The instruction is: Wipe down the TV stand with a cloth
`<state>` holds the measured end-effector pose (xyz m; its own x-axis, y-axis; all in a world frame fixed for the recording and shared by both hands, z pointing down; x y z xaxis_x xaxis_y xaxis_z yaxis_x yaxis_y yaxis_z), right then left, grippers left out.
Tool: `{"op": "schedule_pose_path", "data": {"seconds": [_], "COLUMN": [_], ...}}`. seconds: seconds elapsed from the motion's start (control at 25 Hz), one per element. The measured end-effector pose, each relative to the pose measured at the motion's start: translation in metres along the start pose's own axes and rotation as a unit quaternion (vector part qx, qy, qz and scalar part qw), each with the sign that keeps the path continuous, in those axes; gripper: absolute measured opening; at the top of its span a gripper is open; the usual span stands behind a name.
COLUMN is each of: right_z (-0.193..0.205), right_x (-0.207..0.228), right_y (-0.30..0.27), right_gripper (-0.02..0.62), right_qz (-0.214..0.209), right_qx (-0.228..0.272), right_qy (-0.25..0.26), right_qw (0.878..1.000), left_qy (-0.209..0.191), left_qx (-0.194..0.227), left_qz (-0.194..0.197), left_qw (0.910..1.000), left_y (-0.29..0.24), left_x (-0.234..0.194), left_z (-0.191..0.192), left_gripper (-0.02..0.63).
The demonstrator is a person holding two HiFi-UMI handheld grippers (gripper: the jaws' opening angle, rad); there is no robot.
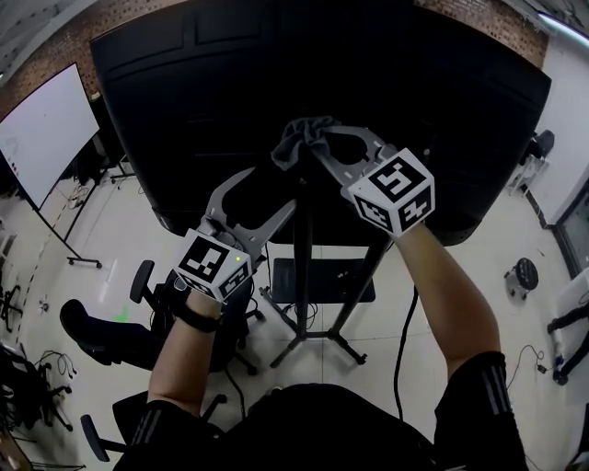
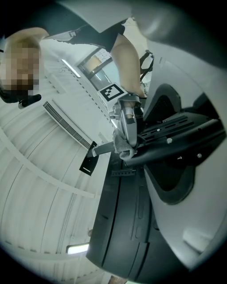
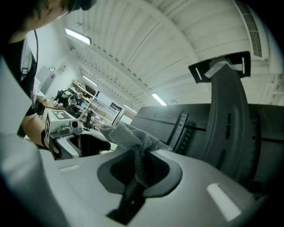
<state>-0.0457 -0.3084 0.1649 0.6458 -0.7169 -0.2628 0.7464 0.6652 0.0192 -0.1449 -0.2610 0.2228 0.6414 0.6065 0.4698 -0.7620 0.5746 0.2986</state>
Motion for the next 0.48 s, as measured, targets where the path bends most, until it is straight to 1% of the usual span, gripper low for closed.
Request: {"op": "schedule_pose_path", "data": {"seconds": [0.28,0.48], "right_z": [0.031,0.059], "right_x": [0.003,-0.002], "right_y": [0.004,0.005], "right_gripper": [0.035,0.035], "right_qz": [-0.044,-0.067], "right_qx": [0.019,0.012], "right_qy": [-0.072,-0.083], "right_qw": [0.996,0.994], "left_qy": [0.009,0.013], "left_qx": [-0.024,-0.041], "left_qz": [-0.005,-0.001], "left_qw": [0.9997,0.9991], "left_y": [0.007,0.009], "left_x": [0.011,0.022], "left_z": [0.019,0.032], "left_gripper": [0.325,0.325]}}
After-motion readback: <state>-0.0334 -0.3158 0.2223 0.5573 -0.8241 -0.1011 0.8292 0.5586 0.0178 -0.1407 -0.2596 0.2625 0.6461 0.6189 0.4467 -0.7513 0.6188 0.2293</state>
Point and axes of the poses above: the fingertips, and each gripper's own axes: y backward along the fingers, x to its right, z out of its underside, the point moved 4 cm from there along y, backward along the fingers, and after that the axes turned 13 degrees about -y, right-handed, at the moved point
